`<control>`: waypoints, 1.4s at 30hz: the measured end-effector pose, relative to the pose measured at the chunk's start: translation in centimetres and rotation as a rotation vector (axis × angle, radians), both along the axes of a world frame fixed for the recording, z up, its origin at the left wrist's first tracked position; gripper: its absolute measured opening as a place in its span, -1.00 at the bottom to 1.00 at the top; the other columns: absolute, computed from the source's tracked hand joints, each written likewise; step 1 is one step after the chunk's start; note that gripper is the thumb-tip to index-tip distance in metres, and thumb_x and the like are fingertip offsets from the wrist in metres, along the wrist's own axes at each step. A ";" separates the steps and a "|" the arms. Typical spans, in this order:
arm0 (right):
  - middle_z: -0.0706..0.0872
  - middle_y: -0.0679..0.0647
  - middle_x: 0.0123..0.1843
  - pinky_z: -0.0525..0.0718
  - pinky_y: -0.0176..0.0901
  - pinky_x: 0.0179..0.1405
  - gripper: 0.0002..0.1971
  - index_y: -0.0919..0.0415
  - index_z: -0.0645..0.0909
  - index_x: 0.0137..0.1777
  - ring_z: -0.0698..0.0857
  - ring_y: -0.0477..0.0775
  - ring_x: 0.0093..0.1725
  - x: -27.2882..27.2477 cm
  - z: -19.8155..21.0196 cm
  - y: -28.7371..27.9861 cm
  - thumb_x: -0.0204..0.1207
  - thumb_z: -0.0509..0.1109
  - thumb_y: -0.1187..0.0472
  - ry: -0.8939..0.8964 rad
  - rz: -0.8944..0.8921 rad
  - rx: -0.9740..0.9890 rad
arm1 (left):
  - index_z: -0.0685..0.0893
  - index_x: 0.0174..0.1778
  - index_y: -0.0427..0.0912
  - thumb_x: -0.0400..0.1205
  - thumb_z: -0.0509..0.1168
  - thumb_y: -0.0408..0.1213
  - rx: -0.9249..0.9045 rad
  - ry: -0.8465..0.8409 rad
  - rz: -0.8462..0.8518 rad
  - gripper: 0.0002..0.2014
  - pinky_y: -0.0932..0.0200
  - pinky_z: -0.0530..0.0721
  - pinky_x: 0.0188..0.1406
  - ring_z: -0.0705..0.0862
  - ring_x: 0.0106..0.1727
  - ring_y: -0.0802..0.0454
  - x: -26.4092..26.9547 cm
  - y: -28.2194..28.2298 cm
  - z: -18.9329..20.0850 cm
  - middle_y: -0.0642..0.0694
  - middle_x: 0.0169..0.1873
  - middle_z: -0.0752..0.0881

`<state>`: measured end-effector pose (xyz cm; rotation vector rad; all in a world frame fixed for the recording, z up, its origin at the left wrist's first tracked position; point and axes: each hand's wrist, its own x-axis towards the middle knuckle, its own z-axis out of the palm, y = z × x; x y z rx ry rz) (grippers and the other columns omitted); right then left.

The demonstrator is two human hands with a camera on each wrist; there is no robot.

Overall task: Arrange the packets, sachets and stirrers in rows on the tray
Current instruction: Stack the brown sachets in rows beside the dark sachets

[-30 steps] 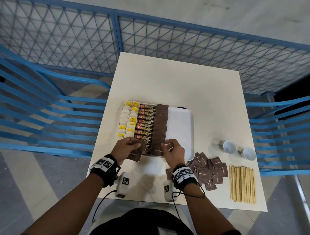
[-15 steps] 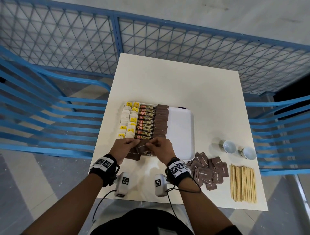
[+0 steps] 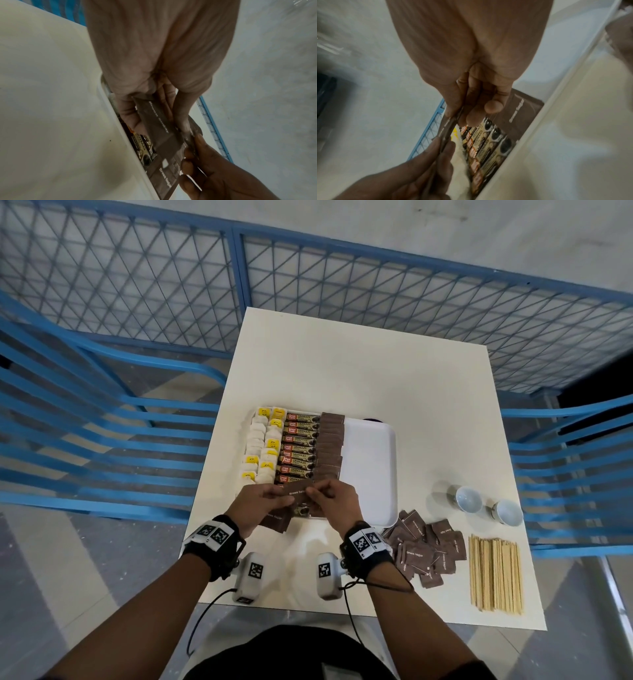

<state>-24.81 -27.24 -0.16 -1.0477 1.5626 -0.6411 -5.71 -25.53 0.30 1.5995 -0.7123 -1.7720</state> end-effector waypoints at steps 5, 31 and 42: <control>0.84 0.07 -0.17 0.84 -0.04 -0.14 -0.85 0.09 0.78 -0.04 0.83 0.05 -0.19 -1.0 0.5 -0.5 0.42 0.65 0.21 0.104 0.148 -0.046 | 0.80 0.01 -0.30 0.54 0.50 -0.56 -0.002 0.001 -0.025 -0.83 0.22 0.77 -0.24 0.81 -0.16 -0.05 -0.1 -0.1 -0.2 -0.18 -0.18 0.85; 0.74 0.01 -0.29 0.62 -0.33 -0.18 -0.66 0.03 0.59 -0.09 0.69 -0.06 -0.27 -3.5 -2.1 2.3 0.28 0.72 0.21 0.413 0.070 -0.013 | 0.76 0.01 -0.27 0.59 0.40 -0.64 0.052 0.026 0.083 -0.79 0.09 0.76 -0.03 0.77 0.02 -0.10 0.1 0.1 -0.7 -0.26 0.03 0.79; 0.73 -0.03 -0.21 0.62 -0.24 -0.16 -0.65 0.04 0.56 0.04 0.71 -0.03 -0.15 -3.8 -0.8 1.5 0.37 0.65 0.08 0.409 0.023 0.018 | 0.76 0.01 -0.29 0.60 0.39 -0.64 0.034 0.003 0.095 -0.80 -0.17 0.73 0.23 0.74 0.08 -0.18 -0.3 -0.5 -0.6 -0.27 0.05 0.77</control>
